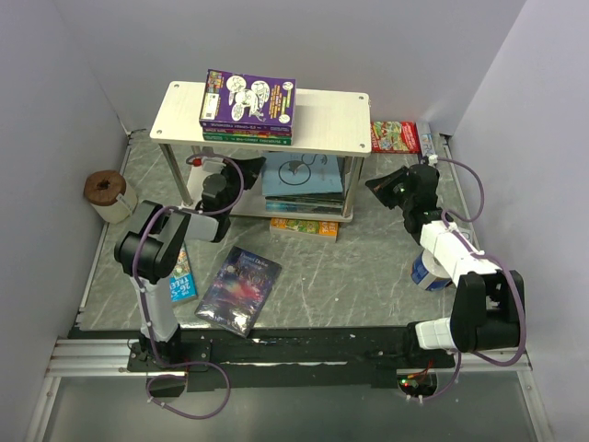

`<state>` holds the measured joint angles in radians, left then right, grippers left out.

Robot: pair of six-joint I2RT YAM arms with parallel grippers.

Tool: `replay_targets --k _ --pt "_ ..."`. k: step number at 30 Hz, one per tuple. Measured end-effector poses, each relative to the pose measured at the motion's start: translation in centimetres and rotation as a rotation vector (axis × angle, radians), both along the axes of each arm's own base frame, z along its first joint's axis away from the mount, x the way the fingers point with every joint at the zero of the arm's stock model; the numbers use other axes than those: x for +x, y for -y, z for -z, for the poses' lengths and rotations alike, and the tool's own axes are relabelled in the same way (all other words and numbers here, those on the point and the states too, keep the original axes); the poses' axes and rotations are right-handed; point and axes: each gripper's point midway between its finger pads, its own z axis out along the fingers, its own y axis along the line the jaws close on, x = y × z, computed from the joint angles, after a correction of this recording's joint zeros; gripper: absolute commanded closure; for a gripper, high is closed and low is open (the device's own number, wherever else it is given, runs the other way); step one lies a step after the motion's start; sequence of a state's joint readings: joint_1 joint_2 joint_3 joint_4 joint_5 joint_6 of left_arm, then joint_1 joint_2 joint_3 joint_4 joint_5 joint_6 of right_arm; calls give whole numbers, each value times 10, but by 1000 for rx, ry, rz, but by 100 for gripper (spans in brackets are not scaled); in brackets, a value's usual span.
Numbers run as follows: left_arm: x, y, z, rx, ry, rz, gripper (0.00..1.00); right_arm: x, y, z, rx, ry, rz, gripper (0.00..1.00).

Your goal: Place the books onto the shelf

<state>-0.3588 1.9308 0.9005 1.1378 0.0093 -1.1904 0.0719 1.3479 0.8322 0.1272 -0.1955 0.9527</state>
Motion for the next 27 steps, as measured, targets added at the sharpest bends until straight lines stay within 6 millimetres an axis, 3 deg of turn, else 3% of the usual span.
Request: replay_targets --k 13,23,27 --pt "-3 -25 -19 -14 22 -76 87 0 0 0 0 0 -2 100" --pt "0 -23 8 23 -75 -86 89 0 0 0 0 0 -2 100" --pt "2 -20 9 26 -82 -78 90 0 0 0 -2 1 -3 100"
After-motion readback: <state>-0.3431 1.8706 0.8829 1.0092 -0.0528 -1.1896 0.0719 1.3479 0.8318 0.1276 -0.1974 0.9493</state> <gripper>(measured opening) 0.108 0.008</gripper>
